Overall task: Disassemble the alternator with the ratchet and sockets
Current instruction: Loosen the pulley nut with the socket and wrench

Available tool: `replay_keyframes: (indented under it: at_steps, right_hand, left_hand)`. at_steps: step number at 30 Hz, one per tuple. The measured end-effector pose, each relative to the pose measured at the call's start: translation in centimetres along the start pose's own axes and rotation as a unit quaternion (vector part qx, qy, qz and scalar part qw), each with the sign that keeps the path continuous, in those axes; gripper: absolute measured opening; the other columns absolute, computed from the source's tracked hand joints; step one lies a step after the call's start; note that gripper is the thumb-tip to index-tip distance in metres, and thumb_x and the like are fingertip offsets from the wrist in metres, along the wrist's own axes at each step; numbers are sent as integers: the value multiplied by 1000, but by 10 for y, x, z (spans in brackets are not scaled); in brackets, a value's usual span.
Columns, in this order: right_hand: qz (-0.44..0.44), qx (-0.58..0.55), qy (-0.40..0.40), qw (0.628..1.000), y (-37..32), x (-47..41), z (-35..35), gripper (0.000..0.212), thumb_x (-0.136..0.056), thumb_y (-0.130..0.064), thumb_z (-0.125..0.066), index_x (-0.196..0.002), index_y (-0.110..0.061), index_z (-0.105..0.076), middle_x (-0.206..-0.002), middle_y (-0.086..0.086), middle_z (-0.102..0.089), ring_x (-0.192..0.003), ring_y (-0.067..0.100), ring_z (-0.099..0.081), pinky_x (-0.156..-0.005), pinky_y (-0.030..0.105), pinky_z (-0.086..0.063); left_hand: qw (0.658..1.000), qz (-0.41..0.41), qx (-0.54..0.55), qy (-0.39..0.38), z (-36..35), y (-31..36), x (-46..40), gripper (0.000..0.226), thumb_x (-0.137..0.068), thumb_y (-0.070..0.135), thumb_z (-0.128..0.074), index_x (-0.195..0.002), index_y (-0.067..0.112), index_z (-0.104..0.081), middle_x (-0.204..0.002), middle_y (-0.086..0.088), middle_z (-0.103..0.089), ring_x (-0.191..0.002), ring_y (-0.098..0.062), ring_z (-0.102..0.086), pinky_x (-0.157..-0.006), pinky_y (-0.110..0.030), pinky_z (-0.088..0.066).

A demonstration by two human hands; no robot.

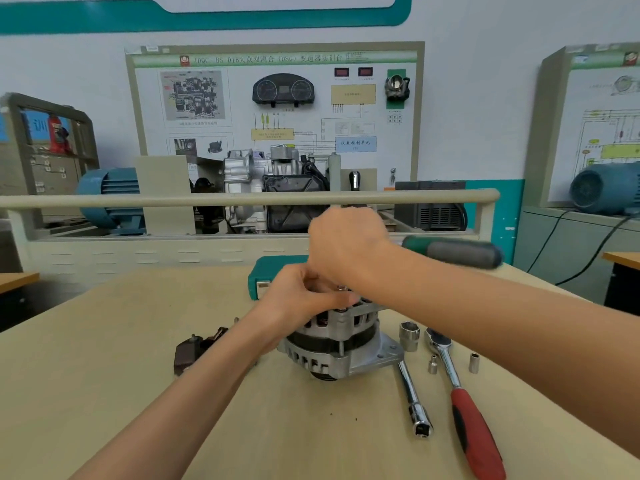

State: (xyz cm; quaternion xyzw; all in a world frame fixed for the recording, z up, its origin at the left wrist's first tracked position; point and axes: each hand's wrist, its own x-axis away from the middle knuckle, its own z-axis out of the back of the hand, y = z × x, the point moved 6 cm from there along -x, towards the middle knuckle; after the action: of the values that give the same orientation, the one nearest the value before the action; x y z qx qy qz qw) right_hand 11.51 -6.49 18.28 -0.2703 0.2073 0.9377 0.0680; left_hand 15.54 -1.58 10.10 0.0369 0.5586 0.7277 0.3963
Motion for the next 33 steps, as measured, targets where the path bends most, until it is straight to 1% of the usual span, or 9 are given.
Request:
replay_keyframes:
  at_steps: [4, 7, 10, 14, 17, 20, 25, 27, 33]
  right_hand:
    - [107, 2, 92, 990, 1, 8, 6, 34, -95, -26, -35, -64, -14, -43, -52, -3, -34, -43, 14, -33, -42, 25, -20]
    - [143, -66, 63, 986, 8, 12, 7, 37, -99, -31, -28, -70, -15, -43, -55, -4, -34, -46, 14, -33, -45, 28, -22]
    - [49, -68, -9, 996, 11, 6, 0, 32, -96, -24, -36, -66, -13, -39, -61, -1, -36, -55, 18, -40, -49, 28, -28]
    - [-67, -10, -77, 995, 13, 5, -4, 9, -89, -16, -45, -81, -13, -45, -65, 2, -37, -59, 19, -44, -51, 27, -34]
    - [14, -1, 6, 1000, 9, 7, 4, 27, -91, -18, -40, -64, -13, -38, -59, 0, -38, -47, 16, -36, -43, 26, -22]
    - [113, -1, 83, 990, 9, 16, 10, 39, -98, -28, -31, -61, -16, -34, -52, -3, -34, -43, 14, -32, -42, 27, -20]
    - [-27, -64, -36, 997, 21, 9, -4, 31, -95, -23, -37, -65, -14, -36, -62, 0, -35, -55, 19, -40, -51, 29, -32]
    - [-49, -24, -57, 997, 13, 4, -4, 21, -92, -21, -40, -73, -14, -39, -64, 1, -33, -55, 17, -37, -45, 29, -26]
    - [75, 19, 95, 992, 2, 8, 7, 40, -94, -23, -37, -55, -17, -32, -51, -2, -34, -41, 14, -33, -41, 24, -20]
  left_hand:
    - [999, -12, 8, -51, 1, 1, 5, 20, -78, 27, -75, -96, 30, -69, -87, 16, -73, -86, 6, -65, -79, -14, -48]
    - [997, -13, 15, -77, 1, 1, 8, 21, -81, 25, -71, -101, 30, -72, -101, 16, -72, -98, 3, -64, -87, -14, -48]
    - [999, -11, 23, -42, -1, 3, 4, 17, -75, 21, -77, -90, 28, -72, -87, 10, -74, -87, -2, -68, -78, -13, -50]
    - [999, -25, -27, 16, -3, 5, 1, 16, -72, 24, -79, -71, 30, -64, -69, 2, -60, -74, -16, -59, -80, -32, -49]
    - [999, -28, -8, -46, -5, 3, 5, 24, -78, 31, -74, -101, 30, -67, -96, 15, -71, -95, 0, -63, -82, -17, -48]
    - [994, -31, 43, -93, -6, 6, 7, 21, -84, 19, -69, -104, 26, -70, -97, 14, -73, -95, 3, -65, -75, -5, -46]
    - [1000, -22, 15, -3, -7, 8, -1, 15, -72, 16, -79, -80, 19, -68, -68, 2, -68, -71, -7, -65, -75, -22, -51]
    - [1000, -19, 3, 8, -6, 7, -1, 16, -71, 19, -79, -80, 18, -66, -74, -3, -69, -74, -10, -65, -75, -23, -51]
    - [993, -33, 38, -106, -7, 6, 6, 13, -84, 19, -69, -94, 27, -71, -94, 13, -74, -95, 2, -66, -81, -6, -47]
